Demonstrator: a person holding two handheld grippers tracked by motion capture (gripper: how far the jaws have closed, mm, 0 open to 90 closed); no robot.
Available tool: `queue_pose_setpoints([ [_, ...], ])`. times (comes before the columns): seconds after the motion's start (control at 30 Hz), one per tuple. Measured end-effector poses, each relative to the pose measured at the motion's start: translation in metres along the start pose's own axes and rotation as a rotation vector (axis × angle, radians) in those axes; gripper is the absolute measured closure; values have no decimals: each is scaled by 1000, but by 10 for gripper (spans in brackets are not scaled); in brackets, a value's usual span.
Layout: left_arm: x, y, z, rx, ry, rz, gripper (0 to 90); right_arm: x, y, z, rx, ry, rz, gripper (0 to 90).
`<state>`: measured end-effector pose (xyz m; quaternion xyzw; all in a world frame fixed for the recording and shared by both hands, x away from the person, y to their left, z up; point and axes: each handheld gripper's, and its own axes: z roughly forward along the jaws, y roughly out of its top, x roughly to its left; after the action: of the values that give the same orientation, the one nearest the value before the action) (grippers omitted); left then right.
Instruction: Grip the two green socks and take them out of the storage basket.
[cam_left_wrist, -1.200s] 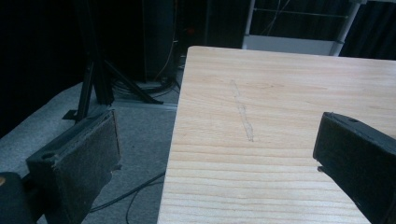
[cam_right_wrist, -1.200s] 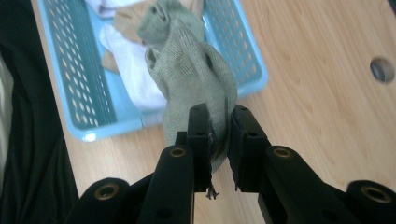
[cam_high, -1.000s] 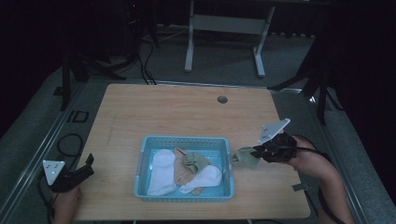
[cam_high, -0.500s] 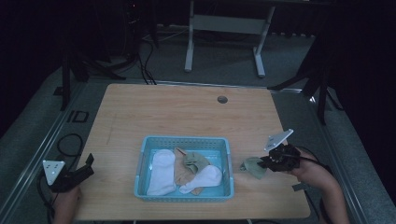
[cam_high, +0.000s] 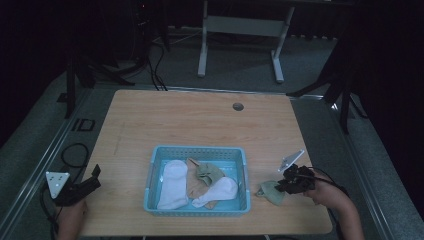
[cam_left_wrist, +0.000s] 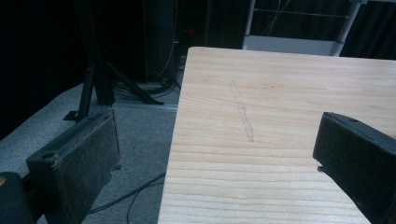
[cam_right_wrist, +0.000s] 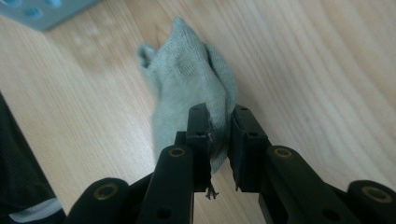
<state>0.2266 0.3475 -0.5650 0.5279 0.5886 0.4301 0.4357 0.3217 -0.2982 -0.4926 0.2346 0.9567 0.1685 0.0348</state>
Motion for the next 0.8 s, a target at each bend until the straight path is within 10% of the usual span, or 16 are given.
queue_pose_setpoints([
  [0.37, 0, 0, 0, 3, 4, 2, 3, -9, -10, 13, 28, 15, 58, 695],
  [0.8, 0, 0, 0, 3, 4, 0, 3, -3, 15, -29, -30, -30, 25, 472],
])
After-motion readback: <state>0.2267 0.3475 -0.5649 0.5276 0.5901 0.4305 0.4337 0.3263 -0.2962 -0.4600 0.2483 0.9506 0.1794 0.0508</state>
